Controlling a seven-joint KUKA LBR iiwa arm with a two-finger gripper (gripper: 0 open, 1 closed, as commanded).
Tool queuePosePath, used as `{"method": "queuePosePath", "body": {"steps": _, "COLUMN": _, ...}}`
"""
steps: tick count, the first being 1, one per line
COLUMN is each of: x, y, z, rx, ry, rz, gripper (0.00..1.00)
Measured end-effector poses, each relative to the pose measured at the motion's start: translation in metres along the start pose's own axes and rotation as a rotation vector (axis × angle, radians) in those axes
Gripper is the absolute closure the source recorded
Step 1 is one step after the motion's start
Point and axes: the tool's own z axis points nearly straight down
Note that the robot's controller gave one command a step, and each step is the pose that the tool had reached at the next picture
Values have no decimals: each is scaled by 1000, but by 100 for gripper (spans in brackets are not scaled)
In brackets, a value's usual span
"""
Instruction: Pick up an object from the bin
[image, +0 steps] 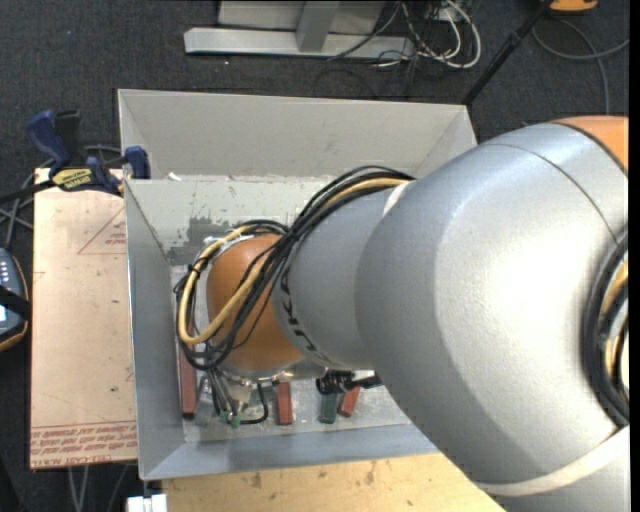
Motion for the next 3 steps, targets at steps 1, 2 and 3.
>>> {"method": "queuePosePath", "body": {"steps": 1, "x": 1, "y": -1, "z": -5, "rx": 3, "ry": 2, "rz": 0, "gripper": 100}}
{"method": "queuePosePath", "body": {"steps": 2, "x": 2, "y": -2, "z": -18, "rx": 9, "ry": 8, "rz": 0, "gripper": 100}}
{"method": "queuePosePath", "body": {"steps": 3, "x": 2, "y": -2, "z": -41, "rx": 9, "ry": 7, "rz": -1, "gripper": 100}}
